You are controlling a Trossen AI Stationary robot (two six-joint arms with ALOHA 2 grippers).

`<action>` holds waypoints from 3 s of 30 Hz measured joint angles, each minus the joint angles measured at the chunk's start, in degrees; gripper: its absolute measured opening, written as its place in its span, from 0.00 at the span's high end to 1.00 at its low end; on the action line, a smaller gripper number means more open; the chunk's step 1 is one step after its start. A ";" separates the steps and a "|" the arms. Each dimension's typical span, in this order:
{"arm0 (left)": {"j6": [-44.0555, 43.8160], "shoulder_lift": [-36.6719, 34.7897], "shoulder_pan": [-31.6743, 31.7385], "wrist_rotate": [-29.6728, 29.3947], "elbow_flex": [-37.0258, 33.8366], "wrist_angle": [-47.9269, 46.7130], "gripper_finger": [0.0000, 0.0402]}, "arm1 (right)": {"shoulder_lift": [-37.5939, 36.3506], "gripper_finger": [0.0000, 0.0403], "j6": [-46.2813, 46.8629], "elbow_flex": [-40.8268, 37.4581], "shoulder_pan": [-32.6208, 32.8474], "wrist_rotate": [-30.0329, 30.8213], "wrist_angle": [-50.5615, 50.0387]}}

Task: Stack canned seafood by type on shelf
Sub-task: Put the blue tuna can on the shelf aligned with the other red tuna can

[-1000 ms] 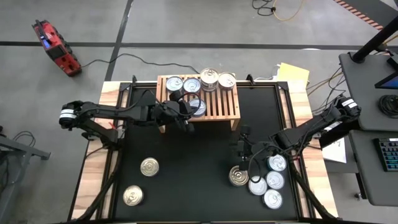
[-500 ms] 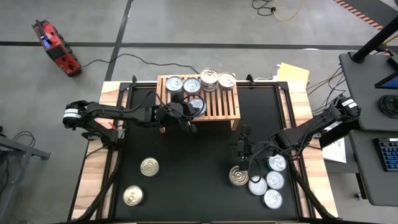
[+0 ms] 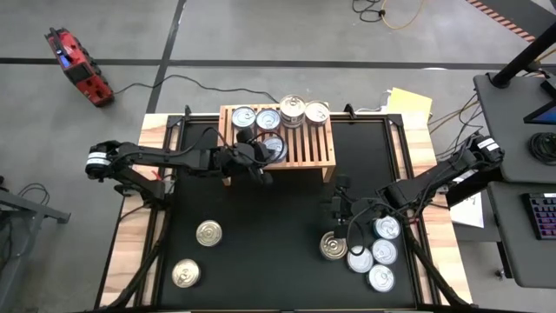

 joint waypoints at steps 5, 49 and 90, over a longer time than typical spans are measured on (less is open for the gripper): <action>-0.03 -0.08 0.00 -3.76 0.00 -1.02 1.00 | 0.00 0.90 0.00 0.00 -0.01 0.00 0.00; -0.41 -2.73 -0.37 -1.73 -0.20 -2.50 1.00 | 0.02 0.90 0.44 -0.19 0.00 0.00 -0.02; 5.63 -1.63 0.87 0.39 -0.17 -2.02 1.00 | 0.02 0.90 0.87 -0.33 -0.02 -0.02 -0.04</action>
